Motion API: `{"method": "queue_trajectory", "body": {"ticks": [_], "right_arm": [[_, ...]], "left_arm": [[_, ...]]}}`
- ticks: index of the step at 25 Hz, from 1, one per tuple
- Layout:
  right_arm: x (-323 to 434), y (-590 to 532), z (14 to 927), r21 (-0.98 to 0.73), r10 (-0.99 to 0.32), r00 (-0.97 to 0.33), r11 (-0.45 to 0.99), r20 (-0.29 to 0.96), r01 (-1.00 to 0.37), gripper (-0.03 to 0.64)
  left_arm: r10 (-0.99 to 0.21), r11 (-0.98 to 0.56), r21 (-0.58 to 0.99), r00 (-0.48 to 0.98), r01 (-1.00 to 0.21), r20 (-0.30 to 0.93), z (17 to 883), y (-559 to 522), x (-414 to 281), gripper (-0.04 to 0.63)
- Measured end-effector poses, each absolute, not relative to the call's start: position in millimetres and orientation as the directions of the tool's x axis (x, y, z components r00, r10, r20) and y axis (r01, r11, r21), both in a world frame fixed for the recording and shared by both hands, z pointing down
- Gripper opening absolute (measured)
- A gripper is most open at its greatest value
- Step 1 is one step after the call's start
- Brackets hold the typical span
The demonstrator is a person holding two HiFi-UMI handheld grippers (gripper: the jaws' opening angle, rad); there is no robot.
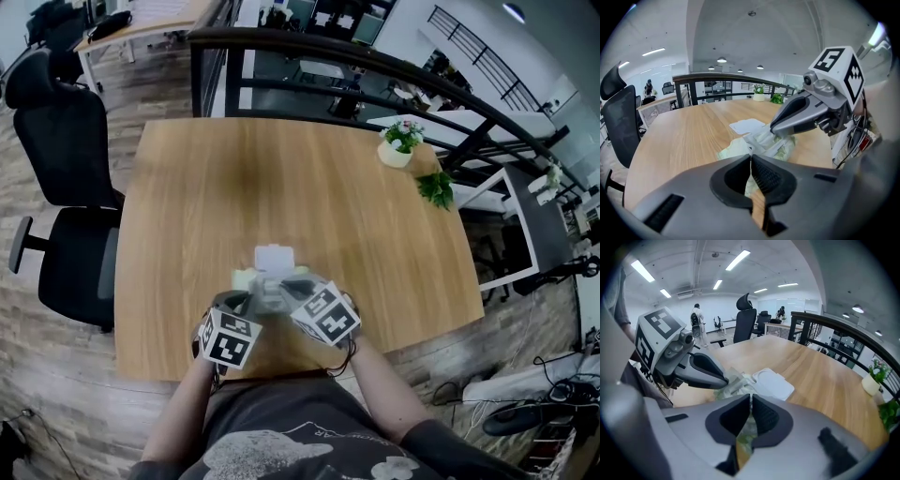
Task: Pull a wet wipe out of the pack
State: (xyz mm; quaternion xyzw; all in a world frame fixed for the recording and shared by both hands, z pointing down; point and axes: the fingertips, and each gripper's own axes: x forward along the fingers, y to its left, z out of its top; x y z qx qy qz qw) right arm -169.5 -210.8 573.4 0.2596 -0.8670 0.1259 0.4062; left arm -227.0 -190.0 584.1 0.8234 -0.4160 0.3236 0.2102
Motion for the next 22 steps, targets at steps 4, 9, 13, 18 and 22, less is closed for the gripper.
{"method": "queue_trajectory", "body": {"ticks": [4,9,13,18,22], "right_arm": [[-156,-209,565,0.014,-0.397,-0.513,0.801,0.761,-0.599,0.032],[-133,-216,557,0.075,-0.477,-0.456,0.748,0.751,-0.659,0.031],[-110,-219,557,0.089,-0.507,-0.422,0.711,0.752,-0.697,0.031],[-82,-219,551,0.1,-0.532,-0.407,0.689,0.743,-0.718,0.031],[-60,-219,543,0.096,-0.551,-0.424,0.683,0.719,-0.724,0.031]], "left_arm": [[-0.541,-0.585,0.089,0.47,-0.806,0.698,583,-190,-228,0.02],[-0.529,-0.613,0.091,0.494,-0.785,0.69,582,-188,-229,0.02],[-0.536,-0.614,0.075,0.484,-0.786,0.691,585,-187,-228,0.02],[-0.564,-0.563,0.071,0.446,-0.823,0.695,585,-188,-230,0.02],[-0.579,-0.524,0.065,0.411,-0.849,0.704,586,-187,-230,0.02]]}}
